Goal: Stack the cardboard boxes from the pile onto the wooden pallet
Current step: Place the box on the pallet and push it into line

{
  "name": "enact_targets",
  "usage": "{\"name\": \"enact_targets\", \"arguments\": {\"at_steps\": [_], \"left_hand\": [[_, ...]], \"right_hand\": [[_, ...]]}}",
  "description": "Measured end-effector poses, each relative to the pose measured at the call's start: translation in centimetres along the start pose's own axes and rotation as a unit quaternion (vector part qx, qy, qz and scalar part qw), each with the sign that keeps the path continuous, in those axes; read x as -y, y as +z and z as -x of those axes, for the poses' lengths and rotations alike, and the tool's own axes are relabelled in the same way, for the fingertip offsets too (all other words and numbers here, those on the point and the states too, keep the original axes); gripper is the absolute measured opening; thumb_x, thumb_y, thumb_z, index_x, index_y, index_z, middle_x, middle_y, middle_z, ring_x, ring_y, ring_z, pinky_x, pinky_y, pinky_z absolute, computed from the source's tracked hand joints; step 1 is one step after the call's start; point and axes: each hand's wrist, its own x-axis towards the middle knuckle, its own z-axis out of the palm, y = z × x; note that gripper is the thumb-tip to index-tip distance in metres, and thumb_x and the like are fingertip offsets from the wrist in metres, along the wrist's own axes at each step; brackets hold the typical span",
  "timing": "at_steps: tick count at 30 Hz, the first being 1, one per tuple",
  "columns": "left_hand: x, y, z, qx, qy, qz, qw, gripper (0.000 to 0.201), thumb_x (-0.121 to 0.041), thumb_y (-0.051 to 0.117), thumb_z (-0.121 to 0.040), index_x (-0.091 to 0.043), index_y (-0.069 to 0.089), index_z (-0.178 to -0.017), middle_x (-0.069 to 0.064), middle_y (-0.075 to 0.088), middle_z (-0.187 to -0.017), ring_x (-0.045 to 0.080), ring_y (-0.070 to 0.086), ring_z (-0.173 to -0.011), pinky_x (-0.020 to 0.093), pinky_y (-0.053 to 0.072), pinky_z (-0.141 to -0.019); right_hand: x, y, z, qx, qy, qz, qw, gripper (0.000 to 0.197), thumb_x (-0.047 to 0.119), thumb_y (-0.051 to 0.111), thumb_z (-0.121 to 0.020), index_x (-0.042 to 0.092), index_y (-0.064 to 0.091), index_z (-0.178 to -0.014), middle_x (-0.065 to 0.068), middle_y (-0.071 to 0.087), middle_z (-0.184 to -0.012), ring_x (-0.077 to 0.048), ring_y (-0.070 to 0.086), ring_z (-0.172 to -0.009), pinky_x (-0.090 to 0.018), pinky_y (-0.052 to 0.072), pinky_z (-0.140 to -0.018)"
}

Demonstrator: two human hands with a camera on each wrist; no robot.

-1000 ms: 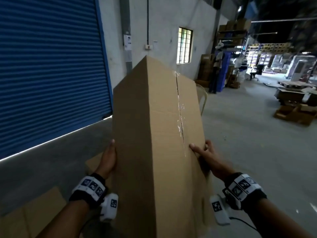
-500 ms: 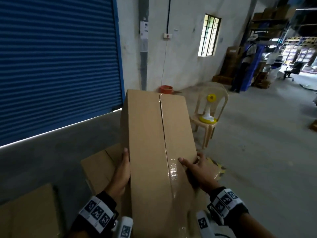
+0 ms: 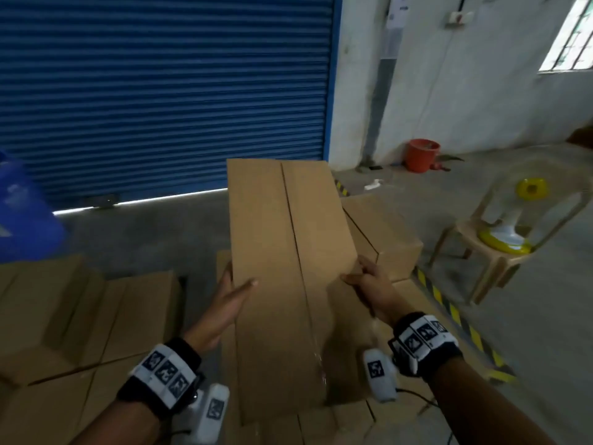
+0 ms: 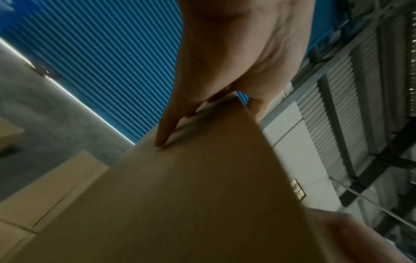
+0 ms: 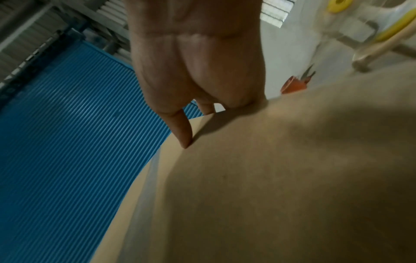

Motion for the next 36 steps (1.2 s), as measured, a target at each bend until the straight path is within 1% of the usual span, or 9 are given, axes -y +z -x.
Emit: {"name": "enact_targets", "arguments": {"at_steps": [4,9,14,17,20,25,28,32,36], "left_hand": [[-0.8,-1.3,-1.4,-0.003,0.002,-0.034,0.999,0.068,-0.042,0.061,-0.098,-0.037,0.027,-0.156,-0.015,0.05,-0.149,0.007,0.05,-0.134,0.043,0.039,-0.117],[-0.6,-2.4,-5.6,-0.075,0.036,-0.026,0.996,0.06,-0.024,0.053,-0.104,-0.027,0.025,-0.157,-0.005,0.051,-0.149,0.015,0.048,-0.136,0.049,0.034,-0.119],[-1.5,-5.4,-11.7,-0.105,0.076,0.015,0.991,0.061,-0.019,0.054,-0.103,-0.026,0.023,-0.156,-0.002,0.053,-0.144,0.016,0.052,-0.13,0.043,0.04,-0.114],[-1.3,-8.0,-15.7,-0.14,0.08,0.058,0.985,0.067,-0.021,0.06,-0.1,-0.027,0.024,-0.157,0.0,0.051,-0.149,0.017,0.052,-0.133,0.046,0.039,-0.115],[-1.0,-10.2,-19.7,-0.155,0.093,0.08,0.98,0.067,-0.022,0.062,-0.097,-0.026,0.03,-0.156,-0.001,0.053,-0.147,0.016,0.054,-0.132,0.05,0.041,-0.114],[-0.5,-11.6,-26.2,-0.15,0.098,0.062,0.982,0.072,-0.046,0.064,-0.089,-0.04,0.033,-0.153,-0.006,0.047,-0.153,0.019,0.045,-0.141,0.056,0.037,-0.115],[-0.1,-11.0,-29.5,-0.167,0.091,0.059,0.98,0.062,-0.035,0.06,-0.096,-0.033,0.037,-0.152,-0.005,0.054,-0.147,0.017,0.052,-0.134,0.052,0.041,-0.113],[1.9,-9.8,-33.4,-0.196,0.066,0.081,0.975,0.048,-0.025,0.055,-0.102,-0.025,0.044,-0.148,-0.005,0.062,-0.137,0.014,0.06,-0.124,0.047,0.046,-0.11],[5.9,-9.5,-37.0,-0.199,0.018,0.073,0.977,0.06,-0.044,0.06,-0.093,-0.033,0.042,-0.149,-0.005,0.057,-0.144,0.019,0.053,-0.132,0.052,0.041,-0.113]], "right_hand": [[2.0,0.1,-3.5,0.077,-0.042,0.023,0.996,0.048,0.008,0.064,-0.093,0.032,0.049,-0.132,-0.003,0.067,-0.123,-0.02,0.063,-0.112,-0.039,0.052,-0.096],[3.9,2.5,-7.8,0.087,-0.057,0.001,0.995,0.054,-0.004,0.054,-0.093,0.029,0.042,-0.134,0.003,0.065,-0.114,-0.013,0.063,-0.102,-0.025,0.053,-0.077],[6.1,6.5,-12.8,0.002,-0.052,-0.01,0.999,0.036,0.011,0.065,-0.09,0.01,0.054,-0.124,-0.011,0.067,-0.115,-0.026,0.065,-0.102,-0.04,0.056,-0.088],[8.0,9.2,-15.9,-0.018,-0.053,-0.035,0.998,0.026,0.0,0.063,-0.088,0.01,0.064,-0.112,-0.012,0.069,-0.107,-0.03,0.066,-0.1,-0.04,0.055,-0.09],[9.5,10.8,-19.7,-0.003,-0.038,-0.026,0.999,0.051,-0.002,0.069,-0.077,0.011,0.06,-0.125,-0.017,0.069,-0.116,-0.035,0.065,-0.107,-0.049,0.053,-0.096],[9.9,11.8,-25.7,0.022,-0.01,0.002,1.0,0.059,-0.002,0.064,-0.088,0.023,0.047,-0.139,-0.009,0.066,-0.125,-0.029,0.062,-0.115,-0.047,0.05,-0.101],[8.5,11.6,-29.7,0.022,-0.022,0.014,0.999,0.05,-0.001,0.063,-0.09,0.028,0.05,-0.128,-0.002,0.069,-0.118,-0.021,0.065,-0.108,-0.038,0.054,-0.093],[5.8,11.4,-34.0,0.012,-0.021,0.009,1.0,0.048,-0.002,0.06,-0.093,0.025,0.04,-0.128,0.008,0.063,-0.105,-0.003,0.061,-0.09,-0.012,0.051,-0.065],[2.6,11.8,-38.3,-0.026,-0.001,0.051,0.998,0.054,0.003,0.068,-0.087,0.007,0.044,-0.136,-0.004,0.065,-0.109,-0.018,0.064,-0.096,-0.023,0.054,-0.072]]}}
